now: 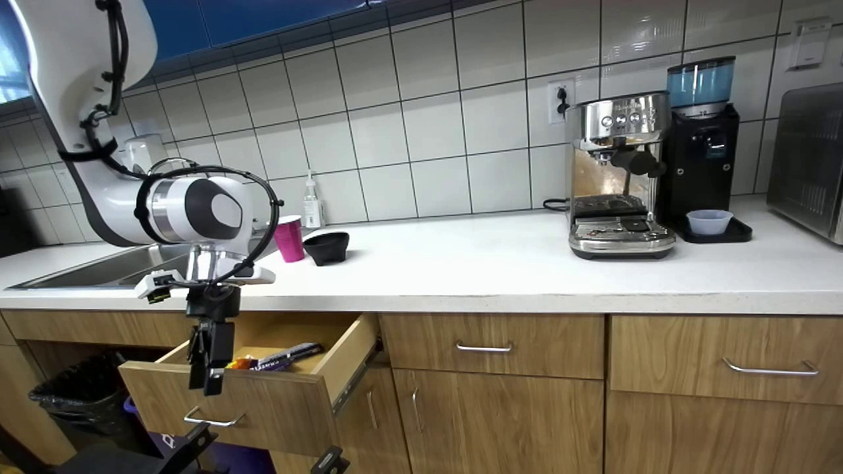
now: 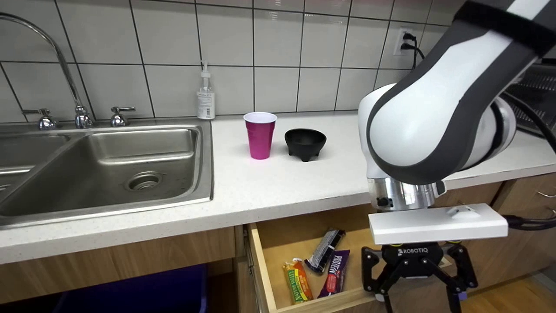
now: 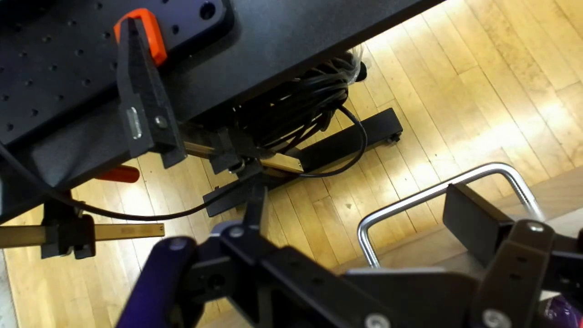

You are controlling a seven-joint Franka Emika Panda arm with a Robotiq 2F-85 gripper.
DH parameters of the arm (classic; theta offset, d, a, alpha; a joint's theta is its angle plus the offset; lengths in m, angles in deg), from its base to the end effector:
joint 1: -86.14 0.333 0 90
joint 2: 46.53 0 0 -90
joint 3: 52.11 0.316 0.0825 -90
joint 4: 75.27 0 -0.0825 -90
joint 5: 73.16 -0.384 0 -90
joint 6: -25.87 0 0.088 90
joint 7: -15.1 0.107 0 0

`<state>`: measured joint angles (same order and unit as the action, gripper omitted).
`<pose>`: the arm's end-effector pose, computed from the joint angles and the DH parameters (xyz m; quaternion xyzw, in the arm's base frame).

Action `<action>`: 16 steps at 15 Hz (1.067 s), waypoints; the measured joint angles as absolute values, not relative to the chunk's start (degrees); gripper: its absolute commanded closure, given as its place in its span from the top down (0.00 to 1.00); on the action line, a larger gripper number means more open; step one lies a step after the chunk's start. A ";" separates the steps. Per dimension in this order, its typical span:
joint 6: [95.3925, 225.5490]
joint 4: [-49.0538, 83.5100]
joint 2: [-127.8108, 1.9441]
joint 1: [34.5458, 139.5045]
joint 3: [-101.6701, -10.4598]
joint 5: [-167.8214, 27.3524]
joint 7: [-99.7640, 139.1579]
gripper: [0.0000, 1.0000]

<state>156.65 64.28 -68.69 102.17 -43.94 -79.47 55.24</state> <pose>0.3754 0.1793 0.1208 0.9461 -0.1765 -0.2554 0.0923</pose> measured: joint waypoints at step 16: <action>160.24 59.10 -71.04 102.60 -46.63 -79.05 55.28 1.00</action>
